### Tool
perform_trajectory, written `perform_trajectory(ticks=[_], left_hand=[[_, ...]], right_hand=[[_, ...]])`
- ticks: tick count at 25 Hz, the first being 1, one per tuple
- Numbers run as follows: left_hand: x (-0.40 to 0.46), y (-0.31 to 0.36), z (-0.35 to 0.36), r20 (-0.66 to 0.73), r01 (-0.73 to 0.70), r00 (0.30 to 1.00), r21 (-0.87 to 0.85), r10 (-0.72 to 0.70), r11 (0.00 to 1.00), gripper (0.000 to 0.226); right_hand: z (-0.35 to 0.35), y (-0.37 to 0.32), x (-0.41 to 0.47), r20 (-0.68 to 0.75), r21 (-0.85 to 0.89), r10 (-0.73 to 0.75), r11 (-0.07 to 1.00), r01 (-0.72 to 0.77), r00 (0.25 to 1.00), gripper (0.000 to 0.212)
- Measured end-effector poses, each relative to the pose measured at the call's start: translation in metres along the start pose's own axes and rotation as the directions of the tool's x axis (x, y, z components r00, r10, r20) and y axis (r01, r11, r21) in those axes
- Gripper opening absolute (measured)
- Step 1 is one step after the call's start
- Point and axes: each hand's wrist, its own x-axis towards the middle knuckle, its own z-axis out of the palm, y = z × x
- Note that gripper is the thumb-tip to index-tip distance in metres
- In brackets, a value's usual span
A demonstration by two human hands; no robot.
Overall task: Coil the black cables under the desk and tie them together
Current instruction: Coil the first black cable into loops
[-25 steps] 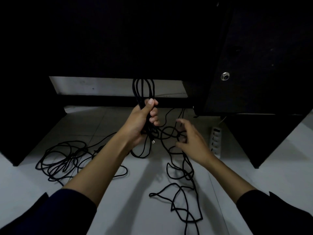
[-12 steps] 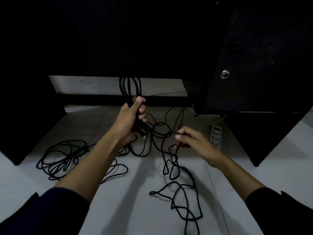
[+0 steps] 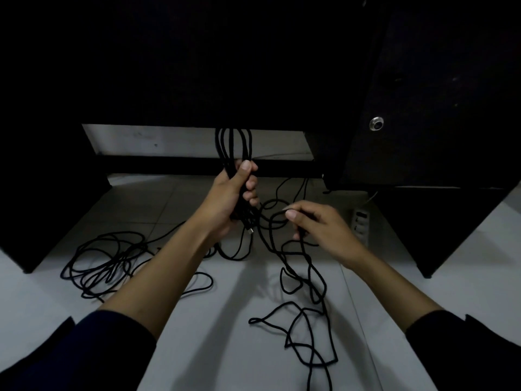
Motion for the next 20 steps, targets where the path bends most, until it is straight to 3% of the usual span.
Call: perform_trajectory(ticks=[4,8,16,20], left_hand=[[-0.001,-0.003,0.002,0.045,0.055,0.997,0.003,-0.055,0.998,0.017],[-0.003,-0.004,0.005,0.102,0.063,0.992,0.073,-0.071,0.995,0.016],[-0.007,-0.008,0.014,0.18,-0.027,0.983,0.358,-0.04,0.933,0.02],[-0.007,-0.008,0.021,0.205,-0.099,0.979,0.377,0.021,0.921,0.02]], right_hand=[[-0.002,-0.005,-0.001,-0.049,-0.212,-0.139,0.969,0.125,0.989,0.017],[-0.005,-0.007,0.005,0.127,-0.426,-0.233,0.865,0.266,0.964,0.019],[0.001,-0.011,0.003,0.134,-0.541,-0.162,0.815,0.209,0.978,0.018],[0.004,-0.001,0.006,0.07,-0.485,0.018,0.874,0.018,0.997,0.018]])
